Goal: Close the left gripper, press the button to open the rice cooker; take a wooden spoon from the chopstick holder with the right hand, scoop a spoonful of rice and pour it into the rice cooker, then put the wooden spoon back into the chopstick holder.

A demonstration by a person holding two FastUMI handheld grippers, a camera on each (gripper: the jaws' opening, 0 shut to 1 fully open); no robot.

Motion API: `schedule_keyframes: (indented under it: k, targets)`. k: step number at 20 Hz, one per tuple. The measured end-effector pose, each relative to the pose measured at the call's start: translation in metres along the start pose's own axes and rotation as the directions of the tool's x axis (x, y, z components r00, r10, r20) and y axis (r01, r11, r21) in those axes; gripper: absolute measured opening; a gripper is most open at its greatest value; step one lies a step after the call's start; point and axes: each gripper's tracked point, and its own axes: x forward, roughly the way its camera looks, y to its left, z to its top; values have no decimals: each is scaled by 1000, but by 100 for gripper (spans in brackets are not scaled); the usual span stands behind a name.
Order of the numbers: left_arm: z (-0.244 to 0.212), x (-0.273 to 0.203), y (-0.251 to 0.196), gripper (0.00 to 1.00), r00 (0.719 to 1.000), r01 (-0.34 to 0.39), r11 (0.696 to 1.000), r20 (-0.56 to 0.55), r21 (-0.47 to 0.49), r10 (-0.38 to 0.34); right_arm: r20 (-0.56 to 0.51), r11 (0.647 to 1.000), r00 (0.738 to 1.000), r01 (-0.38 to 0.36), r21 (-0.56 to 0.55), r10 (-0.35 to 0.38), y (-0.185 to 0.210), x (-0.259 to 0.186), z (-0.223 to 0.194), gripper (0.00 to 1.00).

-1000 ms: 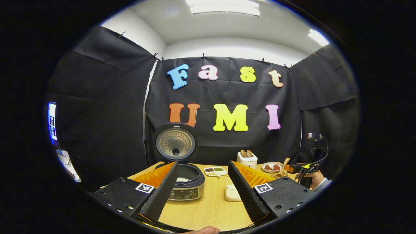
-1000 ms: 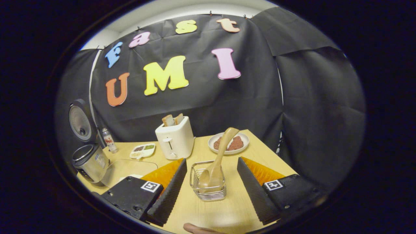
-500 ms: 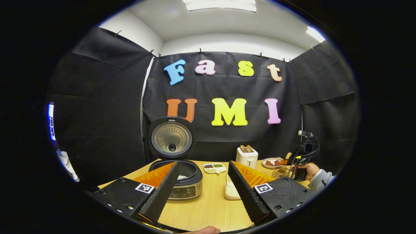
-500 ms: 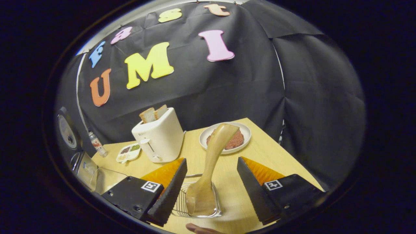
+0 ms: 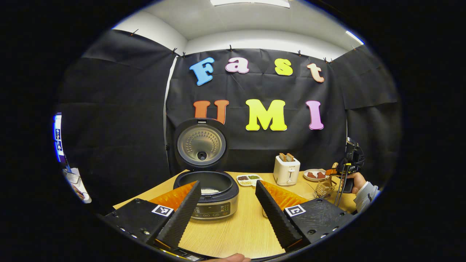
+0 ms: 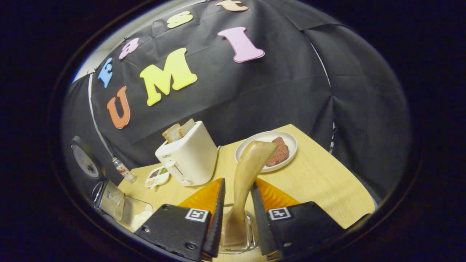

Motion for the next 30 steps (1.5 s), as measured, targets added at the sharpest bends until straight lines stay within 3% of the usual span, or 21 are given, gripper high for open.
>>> schedule_keyframes:
  k: [1,3,4,7,12,18,25,30]
  targets:
    - [-1,0,3,96,1000,-4,1000,1,3,4,-6,1000,1000,-4,9,4,2,-4,-2,30]
    - [-3,-2,10,95,1000,-15,1000,-5,5,15,-7,1000,1000,-20,16,20,8,-5,-2,15]
    - [-5,-1,14,95,1000,-23,1000,-11,2,23,-3,1000,1000,-13,21,13,8,-11,0,19]
    - [-6,-7,20,96,999,-27,1000,-17,-16,27,64,1000,998,-3,19,2,13,-28,16,13]
    - [-8,-21,26,95,1000,9,1000,-6,-25,-9,186,997,982,51,-52,-41,28,-66,53,11]
    - [-11,-35,31,96,999,40,999,-1,-20,-40,271,992,962,51,-113,-18,79,-112,76,11]
    - [-19,-45,44,96,999,42,999,-11,27,-42,290,975,954,-15,-224,82,182,-122,47,11]
    - [-19,-49,61,96,1000,24,1000,-10,17,-24,264,955,960,-14,-297,96,225,-97,-4,11]
